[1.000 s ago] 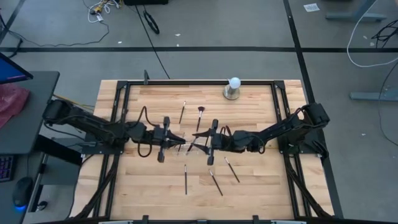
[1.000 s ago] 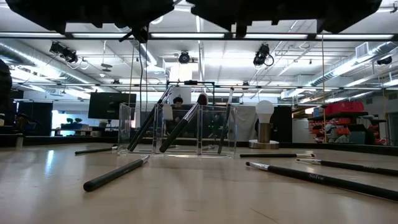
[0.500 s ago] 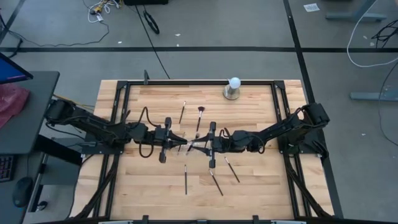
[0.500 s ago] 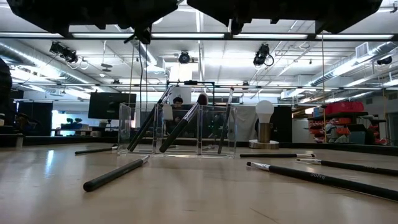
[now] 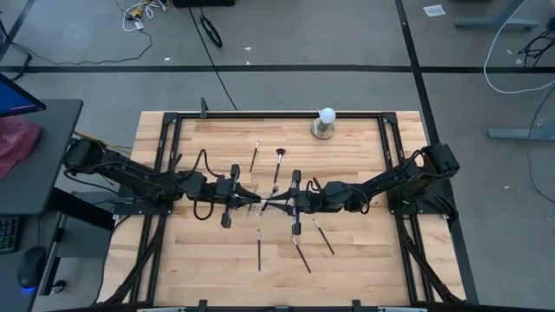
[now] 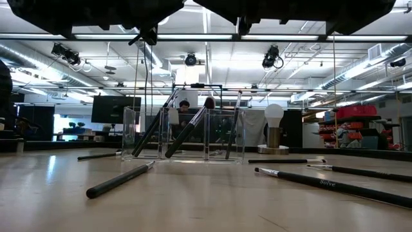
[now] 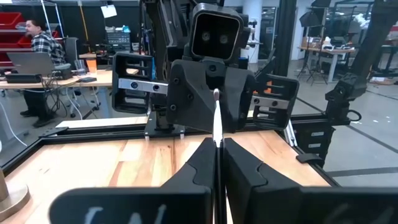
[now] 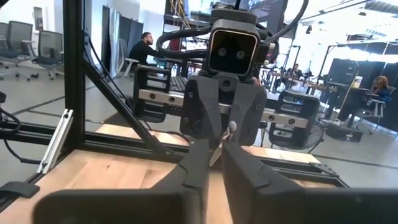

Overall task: Put items in baskets/containers
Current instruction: Put the eyeshadow brush into the transparent organizer

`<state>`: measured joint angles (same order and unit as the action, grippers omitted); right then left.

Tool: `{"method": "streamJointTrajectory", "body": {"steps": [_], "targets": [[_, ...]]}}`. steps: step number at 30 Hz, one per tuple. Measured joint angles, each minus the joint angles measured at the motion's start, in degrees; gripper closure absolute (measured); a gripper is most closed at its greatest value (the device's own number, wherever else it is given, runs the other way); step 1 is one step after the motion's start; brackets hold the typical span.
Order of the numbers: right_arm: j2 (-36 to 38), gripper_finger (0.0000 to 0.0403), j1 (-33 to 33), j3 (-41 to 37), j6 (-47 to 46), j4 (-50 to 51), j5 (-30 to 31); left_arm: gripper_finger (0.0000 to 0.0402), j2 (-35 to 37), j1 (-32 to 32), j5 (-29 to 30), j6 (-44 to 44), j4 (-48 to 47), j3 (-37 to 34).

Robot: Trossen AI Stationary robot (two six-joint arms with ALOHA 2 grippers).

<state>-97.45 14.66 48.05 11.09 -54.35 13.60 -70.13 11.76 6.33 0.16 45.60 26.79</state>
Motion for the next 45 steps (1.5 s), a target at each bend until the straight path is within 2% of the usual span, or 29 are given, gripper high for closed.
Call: {"method": "streamJointTrajectory", "body": {"steps": [7, 11, 22, 27, 32, 37, 43, 45], "targets": [[0.0, 0.0277, 0.0, 0.0, 0.0, -0.6, 0.0, 0.0383, 0.0, 0.0, 0.0, -0.2, -0.1, 0.0], [0.0, 0.0262, 0.0, 0.0, 0.1, -2.4, 0.3, 0.0382, 0.0, 0.0, -0.2, -1.0, -1.1, 0.0], [0.1, 0.0278, 0.0, 0.0, -0.8, -0.7, 0.3, 0.0383, -0.1, 0.1, -2.1, -1.0, -0.6, 0.0], [0.1, 0.0279, 0.0, 1.1, 0.0, -0.9, -3.7, 0.0383, 0.0, 0.1, -2.1, -1.0, -0.5, 0.0], [0.1, 0.0290, -0.2, 3.3, 0.3, 3.6, -4.0, 0.0384, -0.1, 0.1, -2.2, -1.0, -0.6, 0.0], [0.1, 0.0320, -0.3, 3.7, 0.3, 4.9, -3.9, 0.0383, 0.0, 0.1, -2.3, -1.0, -0.5, 0.0], [0.1, 0.0388, -0.4, 3.7, 0.4, 5.3, -3.6, 0.0382, 0.0, 0.1, -2.4, -1.0, -0.6, 0.0], [0.1, 0.0395, -0.4, 3.7, 0.4, 5.5, -3.6, 0.0381, 0.0, 0.1, -2.3, -1.0, -0.6, 0.0]]}}
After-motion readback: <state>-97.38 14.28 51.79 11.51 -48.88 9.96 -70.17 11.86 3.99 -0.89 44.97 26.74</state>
